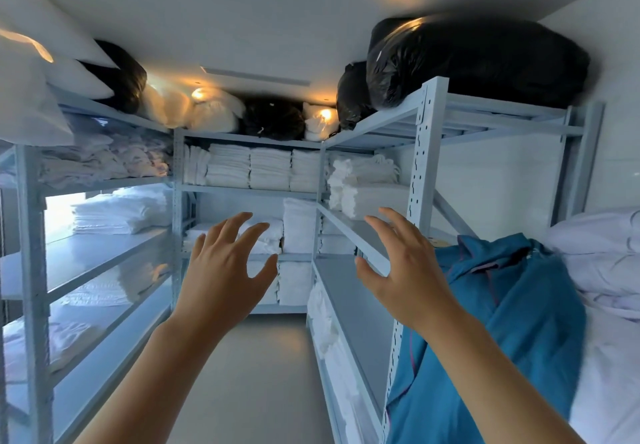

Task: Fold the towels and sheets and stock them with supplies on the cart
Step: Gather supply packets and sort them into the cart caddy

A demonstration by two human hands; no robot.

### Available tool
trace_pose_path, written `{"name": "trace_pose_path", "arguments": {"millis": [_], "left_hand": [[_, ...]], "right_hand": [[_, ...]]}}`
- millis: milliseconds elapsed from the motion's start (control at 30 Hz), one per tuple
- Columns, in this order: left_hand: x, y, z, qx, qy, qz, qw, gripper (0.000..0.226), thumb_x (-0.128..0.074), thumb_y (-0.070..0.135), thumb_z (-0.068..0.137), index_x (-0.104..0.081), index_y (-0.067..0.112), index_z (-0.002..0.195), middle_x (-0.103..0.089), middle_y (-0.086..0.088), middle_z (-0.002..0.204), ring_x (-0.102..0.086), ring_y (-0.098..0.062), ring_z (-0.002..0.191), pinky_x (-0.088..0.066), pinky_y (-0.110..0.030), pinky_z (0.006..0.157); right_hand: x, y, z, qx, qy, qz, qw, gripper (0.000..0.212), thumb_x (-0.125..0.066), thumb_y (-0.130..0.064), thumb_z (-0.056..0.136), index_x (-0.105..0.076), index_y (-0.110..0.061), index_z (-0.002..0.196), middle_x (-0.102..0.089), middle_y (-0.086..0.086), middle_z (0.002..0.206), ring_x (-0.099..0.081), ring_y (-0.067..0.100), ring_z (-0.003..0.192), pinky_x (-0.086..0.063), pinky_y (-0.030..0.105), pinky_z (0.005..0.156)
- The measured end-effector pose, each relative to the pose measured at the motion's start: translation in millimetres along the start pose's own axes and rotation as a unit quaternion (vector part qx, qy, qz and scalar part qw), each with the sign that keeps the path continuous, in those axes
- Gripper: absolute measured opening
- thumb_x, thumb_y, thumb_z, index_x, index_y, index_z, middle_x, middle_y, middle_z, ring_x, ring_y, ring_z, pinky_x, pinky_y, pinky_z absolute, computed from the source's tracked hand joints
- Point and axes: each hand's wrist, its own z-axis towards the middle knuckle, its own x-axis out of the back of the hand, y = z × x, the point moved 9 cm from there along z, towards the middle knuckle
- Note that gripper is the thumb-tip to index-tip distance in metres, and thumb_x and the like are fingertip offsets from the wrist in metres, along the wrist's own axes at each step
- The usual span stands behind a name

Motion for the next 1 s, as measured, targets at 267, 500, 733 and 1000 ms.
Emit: {"name": "trace_pose_path", "arguments": {"millis": [267, 500, 733, 1000], "left_hand": [[-25, -57, 18, 0.026, -0.005, 0.011, 1.0, 0.053, -0.065, 0.045, 0.093, -0.057, 0.026, 0.142, -0.048, 0.0, 0.153, -0.044, -0.029, 0.14, -0.039, -0.051, 0.114], [-52, -93, 44, 0.033, 0.005, 0.037, 0.999, 0.052, -0.065, 0.044, 0.093, -0.058, 0.026, 0.142, -0.048, -0.002, 0.154, -0.043, -0.029, 0.141, -0.037, -0.051, 0.116], [-105, -115, 104, 0.032, 0.006, 0.065, 0.997, 0.056, -0.059, 0.05, 0.095, -0.054, 0.027, 0.146, -0.042, 0.001, 0.158, -0.039, -0.025, 0.145, -0.035, -0.049, 0.119], [-185, -135, 171, 0.036, 0.002, 0.077, 0.996, 0.056, -0.057, 0.051, 0.095, -0.054, 0.027, 0.146, -0.042, 0.002, 0.158, -0.038, -0.024, 0.145, -0.033, -0.048, 0.119]], "right_hand": [[-58, -5, 45, 0.015, -0.02, 0.026, 0.999, 0.066, -0.052, -0.051, 0.096, -0.041, -0.023, 0.155, -0.029, -0.005, 0.163, -0.024, 0.014, 0.15, -0.028, 0.046, 0.123], [-117, -1, 85, 0.041, -0.018, 0.047, 0.998, 0.065, -0.052, -0.051, 0.095, -0.043, -0.023, 0.153, -0.031, -0.004, 0.162, -0.028, 0.017, 0.15, -0.027, 0.046, 0.122], [-173, 37, 146, 0.048, -0.007, 0.074, 0.996, 0.064, -0.055, -0.05, 0.097, -0.042, -0.024, 0.154, -0.029, -0.005, 0.163, -0.025, 0.016, 0.15, -0.025, 0.045, 0.124], [-239, 97, 213, 0.05, -0.02, 0.084, 0.995, 0.064, -0.055, -0.05, 0.097, -0.041, -0.024, 0.154, -0.027, -0.004, 0.165, -0.025, 0.019, 0.151, -0.024, 0.048, 0.124]]}}
